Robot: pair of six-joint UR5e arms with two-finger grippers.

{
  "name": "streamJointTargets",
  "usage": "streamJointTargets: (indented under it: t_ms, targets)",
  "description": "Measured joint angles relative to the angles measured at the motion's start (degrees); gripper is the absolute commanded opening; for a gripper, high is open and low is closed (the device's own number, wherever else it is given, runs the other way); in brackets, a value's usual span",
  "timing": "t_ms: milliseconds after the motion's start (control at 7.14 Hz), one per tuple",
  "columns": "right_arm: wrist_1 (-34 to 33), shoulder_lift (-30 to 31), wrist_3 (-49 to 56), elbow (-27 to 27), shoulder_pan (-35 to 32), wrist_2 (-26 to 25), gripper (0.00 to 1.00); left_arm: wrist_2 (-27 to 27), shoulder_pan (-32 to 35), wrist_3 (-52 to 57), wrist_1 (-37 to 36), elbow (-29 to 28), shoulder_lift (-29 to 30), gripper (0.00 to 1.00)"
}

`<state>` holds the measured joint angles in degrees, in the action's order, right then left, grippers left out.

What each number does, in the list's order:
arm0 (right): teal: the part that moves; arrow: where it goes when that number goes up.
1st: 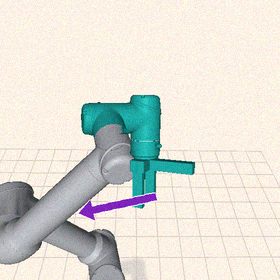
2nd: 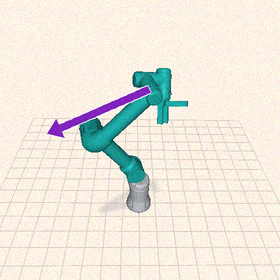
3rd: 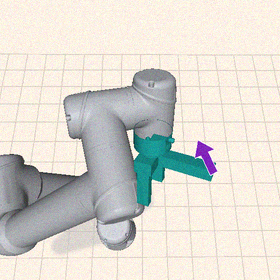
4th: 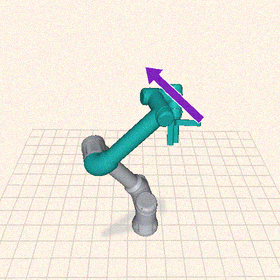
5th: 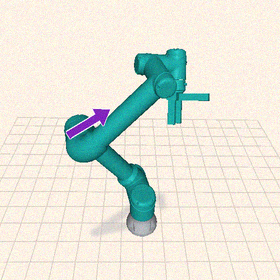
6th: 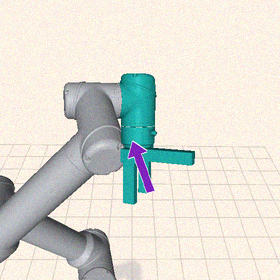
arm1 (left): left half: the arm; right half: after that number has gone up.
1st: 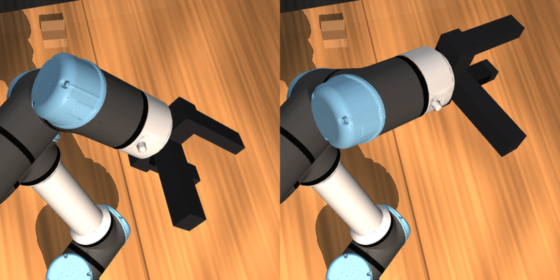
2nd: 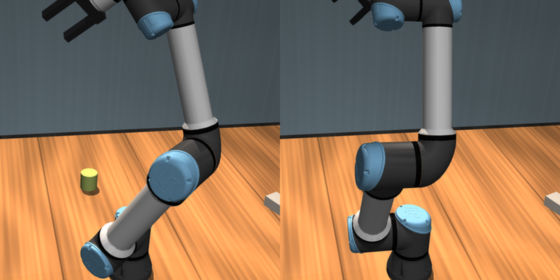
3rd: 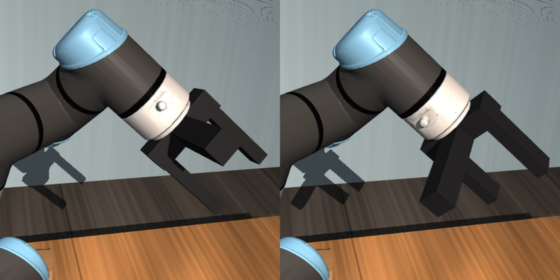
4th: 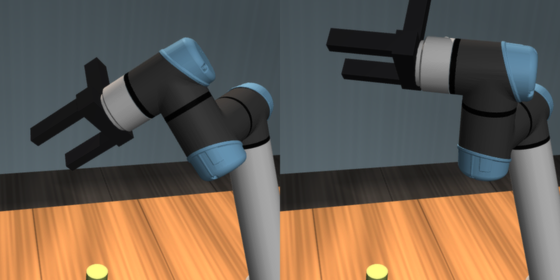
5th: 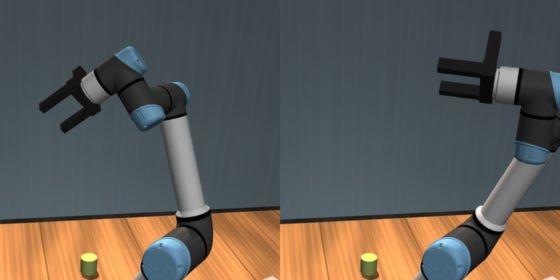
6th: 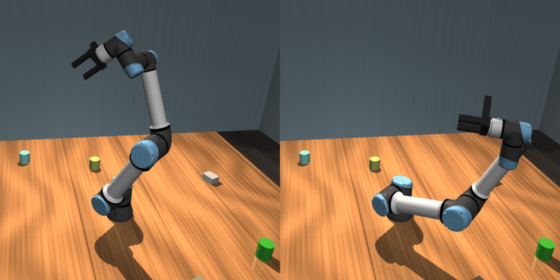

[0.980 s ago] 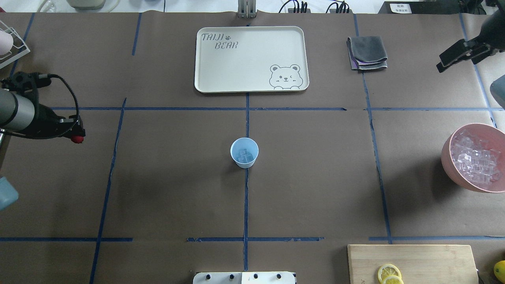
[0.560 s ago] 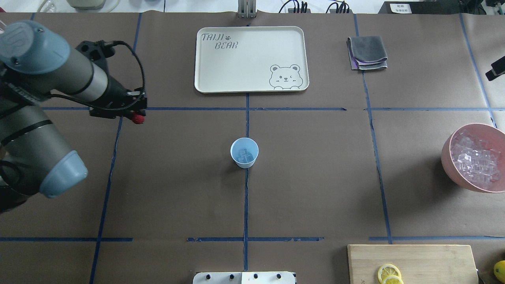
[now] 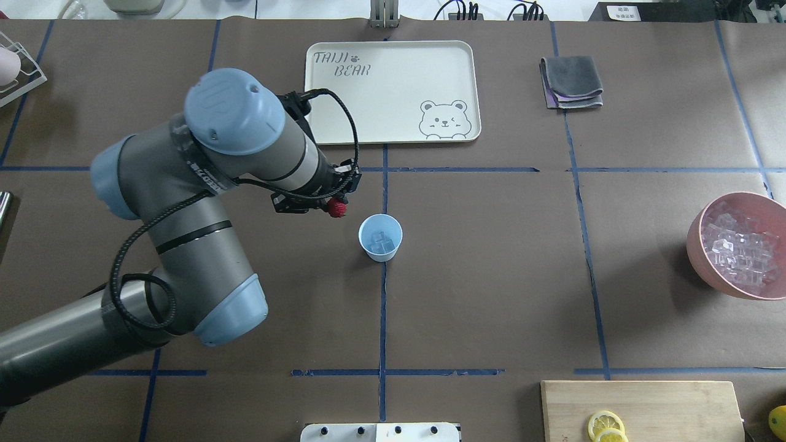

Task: Mash ice and strawberries in cup
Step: 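Carry the strawberry with the left gripper over the blue cup, then open the left gripper to drop the strawberry into the blue cup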

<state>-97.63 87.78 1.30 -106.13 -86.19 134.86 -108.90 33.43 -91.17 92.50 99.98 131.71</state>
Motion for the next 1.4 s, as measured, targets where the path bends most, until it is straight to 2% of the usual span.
streamJointTargets:
  t_ms: [280, 560, 1120, 1260, 1400]
  targets:
    - [4.73, 2.18, 1.15, 1.77, -1.13, 0.27, 0.99, 1.57, -1.73, -0.98, 2.68, -5.18, 3.12, 0.0]
    - [6.42, 2.62, 1.37, 2.86, -1.69, 0.31, 0.99, 1.85, -2.18, -1.08, 5.49, -8.54, 3.85, 0.0]
    - [6.66, 2.66, 1.41, 3.03, -1.87, 0.32, 0.99, 1.85, -3.79, -1.21, 6.1, -9.2, 4.01, 0.01]
    - [6.66, 2.66, 1.36, 3.03, -1.87, 0.32, 0.99, 1.85, -4.18, -1.23, 6.11, -9.15, 4.03, 0.09]
    - [6.66, 2.66, 1.35, 2.99, -1.88, 0.34, 0.99, 1.85, -4.39, -1.22, 6.11, -9.09, 4.02, 0.75]
